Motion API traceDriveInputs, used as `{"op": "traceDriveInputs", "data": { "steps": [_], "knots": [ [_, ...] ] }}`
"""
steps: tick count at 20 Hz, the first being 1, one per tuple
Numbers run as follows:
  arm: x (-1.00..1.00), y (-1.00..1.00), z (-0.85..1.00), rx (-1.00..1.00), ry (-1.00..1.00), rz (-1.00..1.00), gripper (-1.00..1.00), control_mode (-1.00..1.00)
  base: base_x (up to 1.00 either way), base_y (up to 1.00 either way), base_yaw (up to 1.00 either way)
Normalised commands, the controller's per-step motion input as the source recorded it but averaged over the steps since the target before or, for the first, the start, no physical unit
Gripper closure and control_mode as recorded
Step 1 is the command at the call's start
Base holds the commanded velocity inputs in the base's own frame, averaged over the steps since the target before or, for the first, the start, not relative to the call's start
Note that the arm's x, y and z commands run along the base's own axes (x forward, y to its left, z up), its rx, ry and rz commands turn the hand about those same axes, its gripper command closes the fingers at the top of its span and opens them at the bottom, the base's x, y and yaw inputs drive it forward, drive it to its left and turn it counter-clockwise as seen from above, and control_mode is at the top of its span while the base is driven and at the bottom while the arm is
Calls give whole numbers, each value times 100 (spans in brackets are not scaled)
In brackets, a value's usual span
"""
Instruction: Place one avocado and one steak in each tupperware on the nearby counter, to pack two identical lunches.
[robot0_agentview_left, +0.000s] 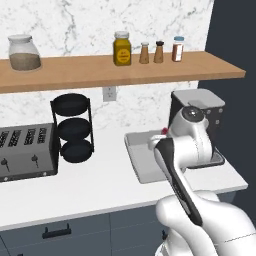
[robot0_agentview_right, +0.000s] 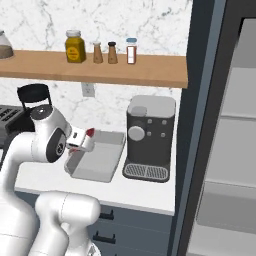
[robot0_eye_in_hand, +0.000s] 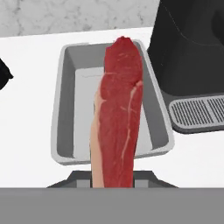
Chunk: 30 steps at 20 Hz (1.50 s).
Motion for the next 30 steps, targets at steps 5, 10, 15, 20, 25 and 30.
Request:
{"op": "traceDriveInputs", "data": {
  "steps": [5,10,15,20,25,30],
  "knots": [
    [40,-21,-47,-3,3,17,100,-100,0,0,0],
    [71,1,-43,-7,0,9,100,-100,0,0,0],
    [75,22,-29,-6,3,0,100,-100,0,0,0],
    [45,17,-9,0,17,0,100,-100,0,0,0],
    [32,3,-14,0,17,0,100,-100,0,0,0],
    [25,0,-37,0,3,4,100,-100,0,0,0]
  ]
}}
